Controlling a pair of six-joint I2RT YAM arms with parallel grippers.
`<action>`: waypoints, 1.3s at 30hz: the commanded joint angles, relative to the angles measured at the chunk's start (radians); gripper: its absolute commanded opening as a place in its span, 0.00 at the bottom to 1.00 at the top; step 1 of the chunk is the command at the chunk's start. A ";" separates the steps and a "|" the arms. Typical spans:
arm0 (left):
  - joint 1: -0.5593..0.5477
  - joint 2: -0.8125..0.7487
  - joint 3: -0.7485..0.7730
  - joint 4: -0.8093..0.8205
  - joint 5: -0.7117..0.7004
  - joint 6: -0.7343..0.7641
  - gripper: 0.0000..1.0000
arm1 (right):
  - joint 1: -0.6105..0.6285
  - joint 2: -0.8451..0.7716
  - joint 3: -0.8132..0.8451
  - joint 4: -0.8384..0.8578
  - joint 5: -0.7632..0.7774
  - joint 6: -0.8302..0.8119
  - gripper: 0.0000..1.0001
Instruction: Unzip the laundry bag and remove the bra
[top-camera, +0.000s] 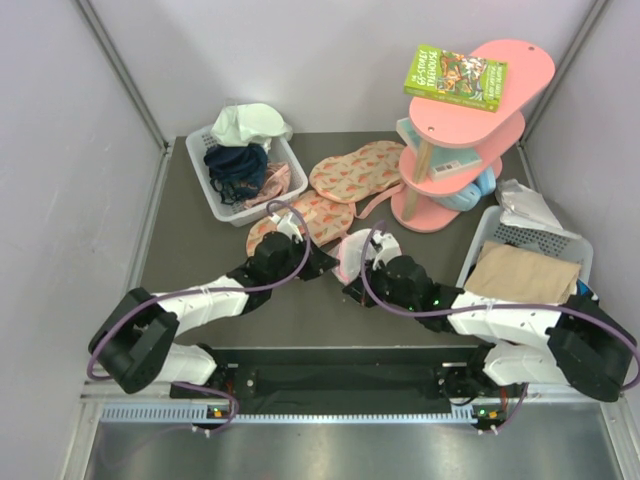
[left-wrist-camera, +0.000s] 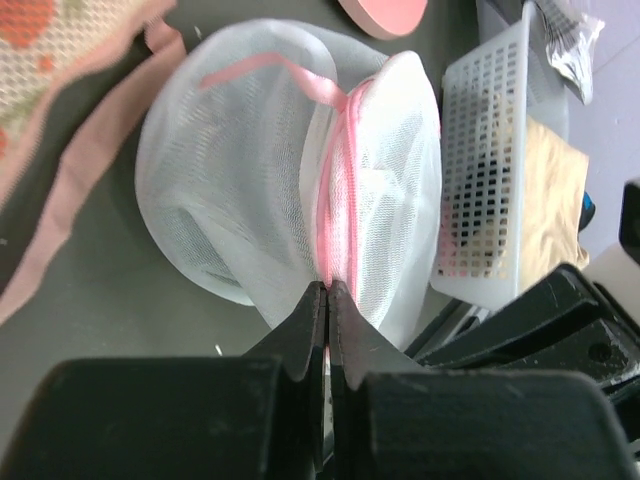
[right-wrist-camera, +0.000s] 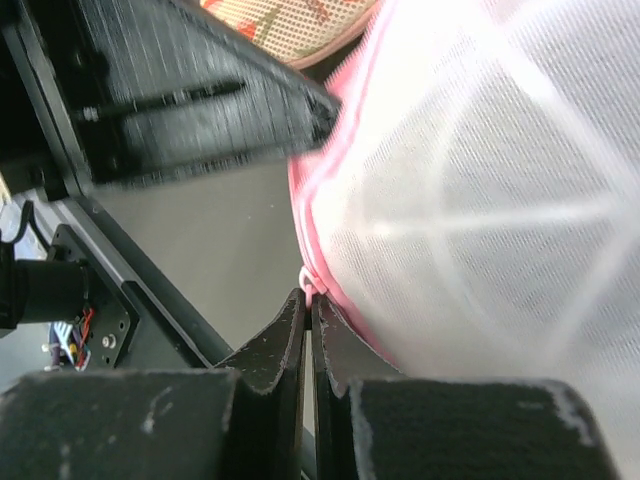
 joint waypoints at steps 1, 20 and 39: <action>0.039 -0.012 0.033 0.019 -0.041 0.029 0.00 | 0.019 -0.066 -0.017 -0.046 0.035 0.012 0.00; 0.084 -0.093 0.000 0.013 0.059 0.055 0.61 | 0.017 -0.055 -0.006 -0.043 0.042 0.001 0.00; -0.039 0.018 -0.071 0.172 0.053 -0.077 0.57 | 0.017 0.043 0.049 0.031 -0.021 -0.015 0.00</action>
